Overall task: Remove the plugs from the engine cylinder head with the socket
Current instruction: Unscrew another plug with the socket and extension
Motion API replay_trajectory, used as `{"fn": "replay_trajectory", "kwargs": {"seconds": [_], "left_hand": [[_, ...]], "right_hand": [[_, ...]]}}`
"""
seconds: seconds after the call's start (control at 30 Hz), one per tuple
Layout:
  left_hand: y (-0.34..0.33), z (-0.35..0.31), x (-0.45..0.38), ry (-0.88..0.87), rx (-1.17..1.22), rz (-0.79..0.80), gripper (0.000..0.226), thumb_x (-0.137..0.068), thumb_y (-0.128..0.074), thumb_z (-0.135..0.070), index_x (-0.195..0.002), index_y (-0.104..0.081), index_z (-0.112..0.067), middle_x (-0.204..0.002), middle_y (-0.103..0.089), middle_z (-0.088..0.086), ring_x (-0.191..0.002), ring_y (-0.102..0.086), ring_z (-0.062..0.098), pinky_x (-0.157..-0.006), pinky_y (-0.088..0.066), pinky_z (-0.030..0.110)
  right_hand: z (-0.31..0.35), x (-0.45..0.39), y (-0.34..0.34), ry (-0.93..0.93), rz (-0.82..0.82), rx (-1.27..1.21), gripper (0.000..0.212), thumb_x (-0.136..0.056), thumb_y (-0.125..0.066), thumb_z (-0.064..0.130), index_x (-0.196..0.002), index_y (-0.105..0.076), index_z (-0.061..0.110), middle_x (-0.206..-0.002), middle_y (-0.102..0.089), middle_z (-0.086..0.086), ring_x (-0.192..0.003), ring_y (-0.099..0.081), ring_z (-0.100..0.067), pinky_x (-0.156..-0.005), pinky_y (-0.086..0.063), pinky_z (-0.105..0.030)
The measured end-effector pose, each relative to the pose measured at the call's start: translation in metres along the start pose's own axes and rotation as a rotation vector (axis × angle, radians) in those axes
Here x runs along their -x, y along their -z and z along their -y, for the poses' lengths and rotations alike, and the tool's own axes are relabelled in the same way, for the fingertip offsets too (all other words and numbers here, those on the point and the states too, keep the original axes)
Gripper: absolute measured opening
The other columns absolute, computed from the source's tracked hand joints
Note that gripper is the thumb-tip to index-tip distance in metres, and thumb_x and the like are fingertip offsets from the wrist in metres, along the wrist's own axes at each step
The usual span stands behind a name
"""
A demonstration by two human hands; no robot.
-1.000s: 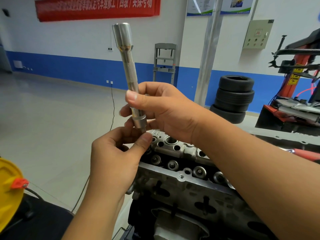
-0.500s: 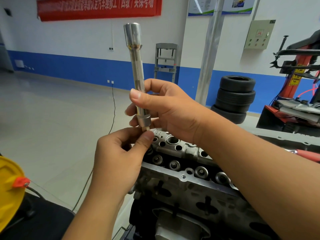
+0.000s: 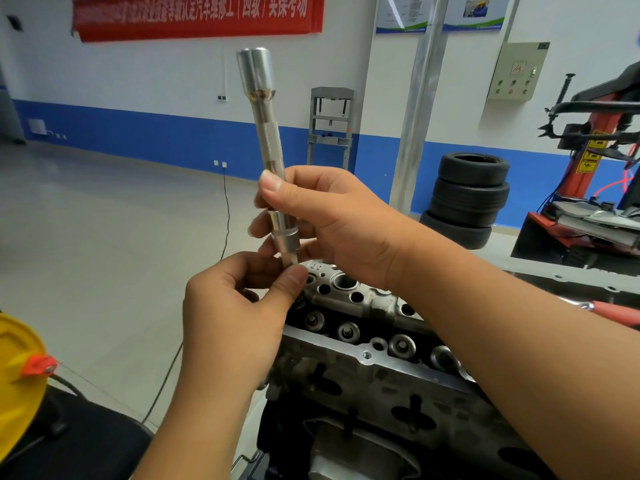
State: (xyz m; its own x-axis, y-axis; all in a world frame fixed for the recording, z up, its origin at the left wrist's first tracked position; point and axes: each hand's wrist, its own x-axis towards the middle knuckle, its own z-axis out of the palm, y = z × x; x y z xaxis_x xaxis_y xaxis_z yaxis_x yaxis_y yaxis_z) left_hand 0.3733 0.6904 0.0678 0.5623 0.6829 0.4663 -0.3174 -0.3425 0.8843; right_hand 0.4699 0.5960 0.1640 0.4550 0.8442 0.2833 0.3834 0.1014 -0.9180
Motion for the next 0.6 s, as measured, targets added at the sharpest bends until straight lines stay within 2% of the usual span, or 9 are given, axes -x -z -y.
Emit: {"fn": "replay_trajectory", "kwargs": {"seconds": [0.1,0.17,0.27,0.33,0.4,0.5,0.57,0.6], "left_hand": [[0.000,-0.002,0.001,0.025,-0.002,-0.002,0.011,-0.079,-0.085,-0.041,-0.081,-0.076,-0.035,-0.078,-0.074,-0.017,-0.081,-0.071,0.025,-0.081,-0.059,0.053],[0.001,-0.004,0.001,0.045,-0.009,0.017,0.012,-0.078,-0.085,-0.045,-0.086,-0.076,-0.044,-0.078,-0.075,-0.012,-0.078,-0.071,0.031,-0.077,-0.060,0.055],[0.002,-0.006,0.001,0.084,-0.013,0.083,0.013,-0.082,-0.082,-0.045,-0.091,-0.076,-0.051,-0.079,-0.073,0.018,-0.076,-0.069,0.044,-0.072,-0.060,0.060],[0.004,-0.004,0.000,0.095,-0.018,0.123,0.012,-0.089,-0.078,-0.040,-0.094,-0.076,-0.051,-0.082,-0.069,0.028,-0.079,-0.068,0.049,-0.073,-0.059,0.063],[0.006,-0.002,-0.001,0.103,-0.001,0.155,0.013,-0.094,-0.075,-0.036,-0.097,-0.078,-0.049,-0.084,-0.071,0.026,-0.082,-0.068,0.048,-0.075,-0.058,0.059],[0.007,0.001,-0.002,0.108,0.033,0.173,0.014,-0.095,-0.074,-0.034,-0.101,-0.078,-0.046,-0.078,-0.074,0.013,-0.080,-0.071,0.037,-0.073,-0.055,0.043],[0.007,0.001,-0.003,0.109,0.041,0.178,0.013,-0.093,-0.075,-0.037,-0.099,-0.078,-0.047,-0.078,-0.070,0.019,-0.073,-0.069,0.033,-0.069,-0.054,0.042],[0.007,0.000,-0.003,0.111,0.042,0.181,0.012,-0.091,-0.077,-0.038,-0.098,-0.078,-0.048,-0.078,-0.068,0.023,-0.071,-0.068,0.035,-0.067,-0.054,0.047]], "right_hand": [[0.000,0.000,0.002,0.019,-0.066,-0.006,0.022,-0.096,-0.073,0.028,-0.097,-0.060,0.011,-0.089,-0.077,-0.013,-0.077,-0.074,-0.031,-0.074,-0.063,-0.040],[0.000,-0.001,0.002,0.038,-0.086,-0.004,0.024,-0.094,-0.076,0.024,-0.099,-0.058,0.008,-0.088,-0.076,-0.015,-0.076,-0.075,-0.033,-0.074,-0.064,-0.042],[-0.001,0.000,0.000,0.070,-0.082,0.018,0.020,-0.098,-0.071,0.023,-0.091,-0.060,0.008,-0.087,-0.073,-0.016,-0.076,-0.074,-0.034,-0.076,-0.064,-0.048],[-0.001,0.000,-0.003,0.078,-0.067,0.011,0.019,-0.102,-0.066,0.023,-0.090,-0.061,0.008,-0.086,-0.072,-0.017,-0.077,-0.074,-0.034,-0.078,-0.063,-0.051],[0.000,0.000,-0.006,0.080,-0.056,0.000,0.021,-0.105,-0.061,0.023,-0.093,-0.060,0.006,-0.086,-0.072,-0.017,-0.076,-0.073,-0.033,-0.076,-0.064,-0.048],[0.000,0.001,-0.009,0.100,-0.064,0.000,0.023,-0.107,-0.056,0.023,-0.096,-0.059,0.003,-0.085,-0.070,-0.018,-0.074,-0.072,-0.032,-0.072,-0.063,-0.046],[-0.001,0.001,-0.011,0.131,-0.090,-0.001,0.023,-0.108,-0.055,0.022,-0.097,-0.058,0.002,-0.084,-0.069,-0.018,-0.072,-0.070,-0.031,-0.068,-0.062,-0.045],[0.000,0.001,-0.011,0.149,-0.106,-0.011,0.022,-0.108,-0.055,0.021,-0.097,-0.058,0.002,-0.084,-0.069,-0.019,-0.070,-0.070,-0.030,-0.066,-0.061,-0.044]]}}
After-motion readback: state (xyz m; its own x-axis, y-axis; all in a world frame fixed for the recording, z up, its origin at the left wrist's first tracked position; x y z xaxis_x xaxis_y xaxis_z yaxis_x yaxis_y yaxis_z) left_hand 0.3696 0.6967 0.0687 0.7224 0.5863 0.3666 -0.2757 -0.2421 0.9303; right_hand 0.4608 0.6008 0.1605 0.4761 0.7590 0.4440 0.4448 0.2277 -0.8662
